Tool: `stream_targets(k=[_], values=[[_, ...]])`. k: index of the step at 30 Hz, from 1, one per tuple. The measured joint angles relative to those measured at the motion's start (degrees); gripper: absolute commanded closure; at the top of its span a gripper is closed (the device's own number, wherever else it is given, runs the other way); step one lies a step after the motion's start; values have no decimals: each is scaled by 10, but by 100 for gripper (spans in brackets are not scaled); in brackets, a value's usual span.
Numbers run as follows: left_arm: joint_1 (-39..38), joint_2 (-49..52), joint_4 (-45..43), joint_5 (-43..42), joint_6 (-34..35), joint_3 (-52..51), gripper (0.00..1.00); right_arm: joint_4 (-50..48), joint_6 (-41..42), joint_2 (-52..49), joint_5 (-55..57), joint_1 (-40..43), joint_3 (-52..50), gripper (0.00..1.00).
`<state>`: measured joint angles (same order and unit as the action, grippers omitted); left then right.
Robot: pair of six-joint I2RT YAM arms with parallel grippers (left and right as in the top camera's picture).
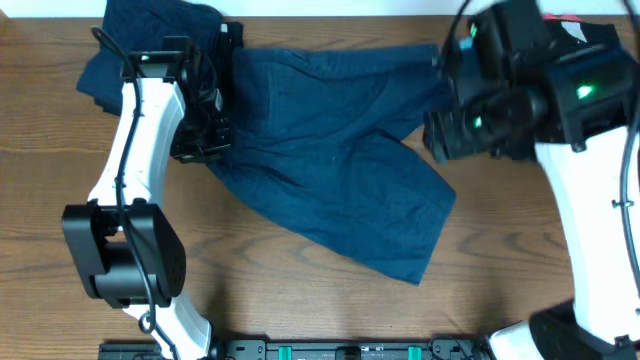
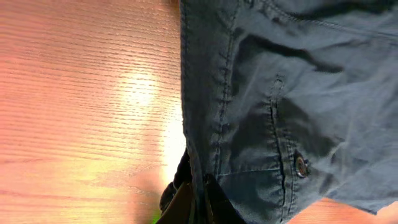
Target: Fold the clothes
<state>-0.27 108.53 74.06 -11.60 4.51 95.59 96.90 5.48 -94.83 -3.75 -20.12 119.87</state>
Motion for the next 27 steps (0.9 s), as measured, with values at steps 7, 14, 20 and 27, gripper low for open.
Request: stream_targets(k=[7, 14, 20, 27], values=[[0, 0, -27, 9, 0, 0, 94, -102, 48, 27, -17, -30, -313, 34], [0, 0, -43, 11, 1, 0, 94, -226, 113, 37, -50, -104, -530, 37], [0, 0, -49, 11, 2, 0, 94, -309, 169, 41, -58, -170, -618, 43], [0, 0, -51, 11, 2, 0, 94, -350, 285, 43, -14, -228, -696, 47]])
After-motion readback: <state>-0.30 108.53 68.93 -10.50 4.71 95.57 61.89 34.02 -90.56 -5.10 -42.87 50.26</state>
